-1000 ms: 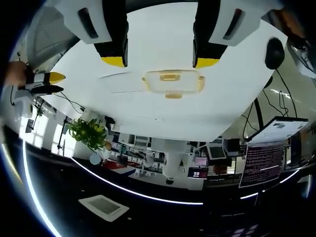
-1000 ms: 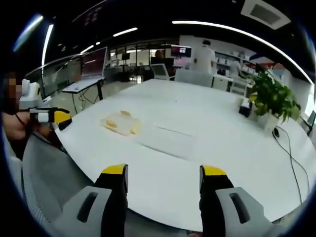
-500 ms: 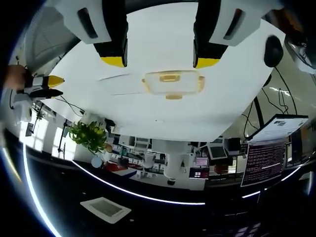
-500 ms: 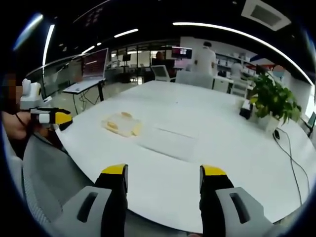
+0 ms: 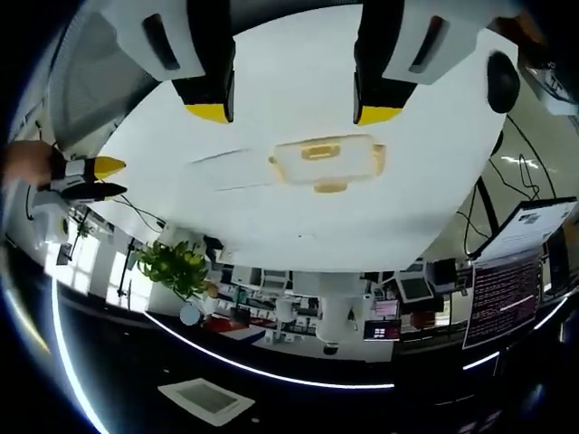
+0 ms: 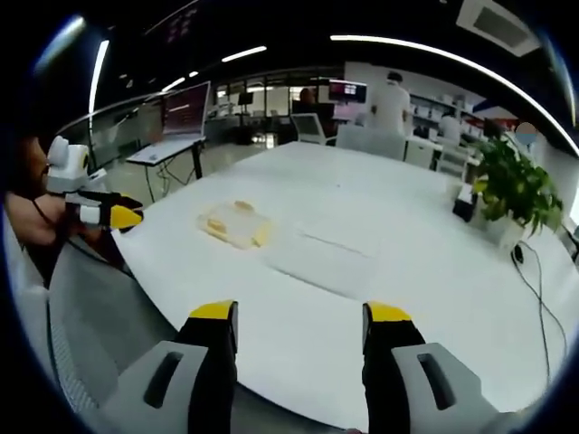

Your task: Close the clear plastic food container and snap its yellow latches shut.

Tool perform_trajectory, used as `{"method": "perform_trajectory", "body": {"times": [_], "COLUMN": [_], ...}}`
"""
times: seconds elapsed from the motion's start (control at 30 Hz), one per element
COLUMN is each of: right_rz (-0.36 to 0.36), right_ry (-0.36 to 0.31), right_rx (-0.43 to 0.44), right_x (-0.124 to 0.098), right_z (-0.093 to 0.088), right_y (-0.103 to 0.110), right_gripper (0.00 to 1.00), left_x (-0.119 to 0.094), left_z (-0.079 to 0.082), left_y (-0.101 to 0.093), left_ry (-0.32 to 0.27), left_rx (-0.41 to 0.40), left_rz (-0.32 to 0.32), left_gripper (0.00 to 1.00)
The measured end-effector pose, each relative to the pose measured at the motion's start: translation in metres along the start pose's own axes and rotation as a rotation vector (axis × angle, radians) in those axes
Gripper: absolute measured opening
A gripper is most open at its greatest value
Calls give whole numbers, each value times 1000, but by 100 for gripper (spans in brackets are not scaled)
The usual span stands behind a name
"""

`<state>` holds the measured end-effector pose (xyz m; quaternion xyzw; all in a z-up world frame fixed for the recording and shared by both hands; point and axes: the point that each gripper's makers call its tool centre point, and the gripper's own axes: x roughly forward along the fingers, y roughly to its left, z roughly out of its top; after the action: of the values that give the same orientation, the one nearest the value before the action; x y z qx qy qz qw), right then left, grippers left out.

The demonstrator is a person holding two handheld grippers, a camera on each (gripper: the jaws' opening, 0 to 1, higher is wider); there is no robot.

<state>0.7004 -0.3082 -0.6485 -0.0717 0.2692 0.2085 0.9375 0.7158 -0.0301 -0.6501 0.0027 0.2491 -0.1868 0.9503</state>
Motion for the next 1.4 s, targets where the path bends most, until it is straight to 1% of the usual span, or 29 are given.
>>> {"method": "perform_trajectory", "body": {"times": [0.13,0.27,0.3,0.33,0.4,0.47,0.57,0.63,0.73,0.93,1.0,1.3,1.37,1.4], "right_rz": [42,79,100,103,128,149,176,197,228,283,299,385,405,417], "right_ry": [-2,-4,5,6,15,19,19,25,26,28,30,63,69,75], "right_rx": [-28,-50,-68,-71,-98,-118,-157,-174,-214,-253,-272,-337,-345,-350], "right_x": [8,16,21,22,29,35,44,50,61,81,87,112,117,120], "right_z": [10,19,21,21,24,28,36,40,48,62,67,74,74,75], "right_y": [5,10,13,13,17,20,23,26,30,38,40,50,52,54], "right_gripper": [52,51,51,51,51,50,48,48,48,48,48,48,48,48], "left_x": [4,10,11,13,17,20,24,28,34,44,48,67,72,74], "left_z": [0,0,0,-1,-3,-3,-2,-3,-1,3,5,12,13,13], "left_y": [7,14,15,17,19,23,26,30,33,37,39,51,54,55], "left_ry": [16,33,38,44,70,76,89,105,115,137,145,188,194,202], "left_rx": [-1,22,30,39,52,83,95,119,139,177,205,296,322,338], "left_rz": [-15,-42,-48,-55,-81,-89,-105,-117,-134,-173,-193,-258,-280,-302], "left_gripper": [47,47,47,47,47,47,47,47,47,47,47,47,47,47]}}
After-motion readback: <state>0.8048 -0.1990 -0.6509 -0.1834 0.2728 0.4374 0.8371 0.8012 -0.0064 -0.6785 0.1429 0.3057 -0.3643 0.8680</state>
